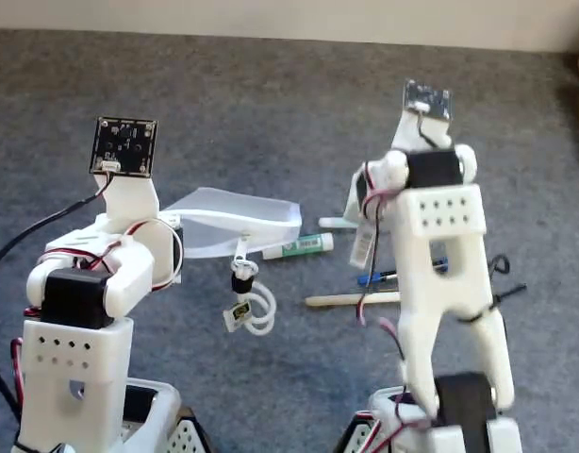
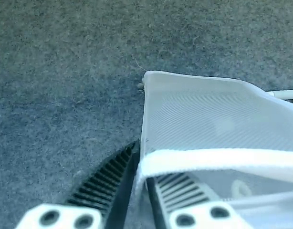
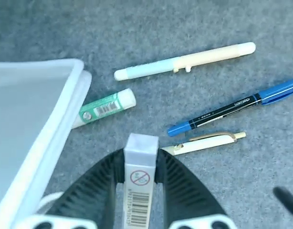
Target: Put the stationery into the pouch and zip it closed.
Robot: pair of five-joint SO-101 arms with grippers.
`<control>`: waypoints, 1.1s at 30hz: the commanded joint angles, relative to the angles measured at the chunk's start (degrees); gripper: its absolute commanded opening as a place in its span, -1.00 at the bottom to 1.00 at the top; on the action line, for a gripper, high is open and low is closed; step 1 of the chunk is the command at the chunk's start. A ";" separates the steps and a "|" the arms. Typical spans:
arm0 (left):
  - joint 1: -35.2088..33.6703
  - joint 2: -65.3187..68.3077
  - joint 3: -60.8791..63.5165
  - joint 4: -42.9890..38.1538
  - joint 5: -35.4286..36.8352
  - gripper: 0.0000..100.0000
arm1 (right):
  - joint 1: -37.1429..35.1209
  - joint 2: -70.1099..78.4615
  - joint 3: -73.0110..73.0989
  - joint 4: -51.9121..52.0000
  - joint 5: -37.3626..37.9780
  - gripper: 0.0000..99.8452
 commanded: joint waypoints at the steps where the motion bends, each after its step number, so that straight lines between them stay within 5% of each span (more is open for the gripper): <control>1: -0.66 0.92 -0.75 -1.41 0.70 -0.97 | -3.65 -11.47 6.37 -4.70 0.53 -0.99; 14: -0.66 0.92 -0.75 -1.41 0.70 -0.97 | -8.75 -28.62 17.27 -11.03 0.26 -0.99; 24: -0.66 0.92 -0.75 -1.41 0.70 -0.97 | -17.98 -40.22 17.80 -20.97 -9.76 -0.99; 29: -0.66 0.92 -0.66 -1.41 0.70 -0.97 | -21.49 -47.52 21.85 -30.73 -9.23 -0.99; 33: -0.66 0.92 -0.66 -1.41 0.70 -0.97 | -26.15 -51.03 26.59 -37.76 -0.79 -0.99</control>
